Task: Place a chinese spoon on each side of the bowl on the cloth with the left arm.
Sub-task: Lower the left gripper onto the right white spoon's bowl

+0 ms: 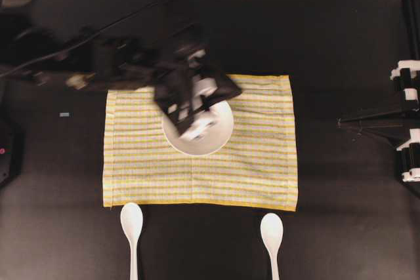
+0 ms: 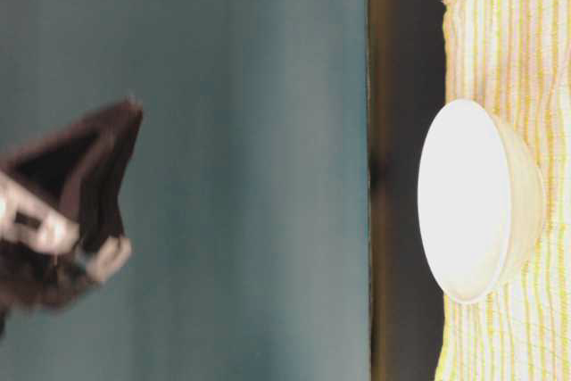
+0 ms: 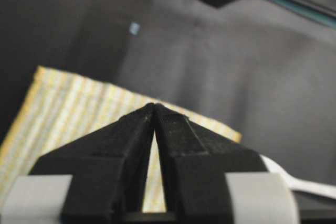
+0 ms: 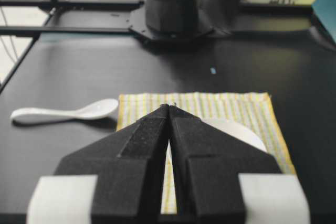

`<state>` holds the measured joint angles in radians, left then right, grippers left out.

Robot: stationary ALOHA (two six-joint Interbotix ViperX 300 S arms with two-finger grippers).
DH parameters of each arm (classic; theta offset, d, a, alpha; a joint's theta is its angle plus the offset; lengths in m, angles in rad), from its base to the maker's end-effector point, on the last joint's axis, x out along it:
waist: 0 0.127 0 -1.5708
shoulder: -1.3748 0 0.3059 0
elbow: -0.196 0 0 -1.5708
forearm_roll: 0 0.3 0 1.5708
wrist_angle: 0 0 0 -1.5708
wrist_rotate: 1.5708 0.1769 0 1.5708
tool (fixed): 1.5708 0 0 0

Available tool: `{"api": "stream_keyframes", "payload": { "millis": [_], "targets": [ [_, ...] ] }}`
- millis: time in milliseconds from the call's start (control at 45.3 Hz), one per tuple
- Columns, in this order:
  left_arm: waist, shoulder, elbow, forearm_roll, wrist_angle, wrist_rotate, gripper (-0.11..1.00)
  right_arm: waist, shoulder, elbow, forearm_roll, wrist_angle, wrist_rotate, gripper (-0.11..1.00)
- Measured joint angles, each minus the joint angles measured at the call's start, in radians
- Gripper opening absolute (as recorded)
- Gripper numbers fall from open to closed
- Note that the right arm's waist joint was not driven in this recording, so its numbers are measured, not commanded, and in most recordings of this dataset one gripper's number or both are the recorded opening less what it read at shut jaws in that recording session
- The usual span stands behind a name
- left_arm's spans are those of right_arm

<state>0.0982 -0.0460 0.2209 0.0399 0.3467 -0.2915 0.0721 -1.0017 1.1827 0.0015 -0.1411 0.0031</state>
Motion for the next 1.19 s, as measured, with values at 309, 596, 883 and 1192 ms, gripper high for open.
{"api": "stream_keyframes", "payload": {
  "millis": [309,596,883,1192],
  "targets": [
    [-0.067,0.236,-0.189,0.0,0.155,0.012,0.54,0.0,-0.003,-0.002,0.0,0.026,0.0,0.0],
    [-0.16,0.288,-0.187,0.0,0.038,0.011,0.76,0.0,-0.009,0.0,0.0,0.028,0.002,0.0],
    [-0.192,0.33,-0.118,0.002,-0.098,-0.002,0.77,0.0,-0.012,0.0,0.0,0.028,0.0,0.0],
    [-0.221,0.417,-0.086,0.0,-0.195,-0.005,0.77,0.0,-0.017,0.0,0.0,0.026,0.0,0.0]
  ]
}}
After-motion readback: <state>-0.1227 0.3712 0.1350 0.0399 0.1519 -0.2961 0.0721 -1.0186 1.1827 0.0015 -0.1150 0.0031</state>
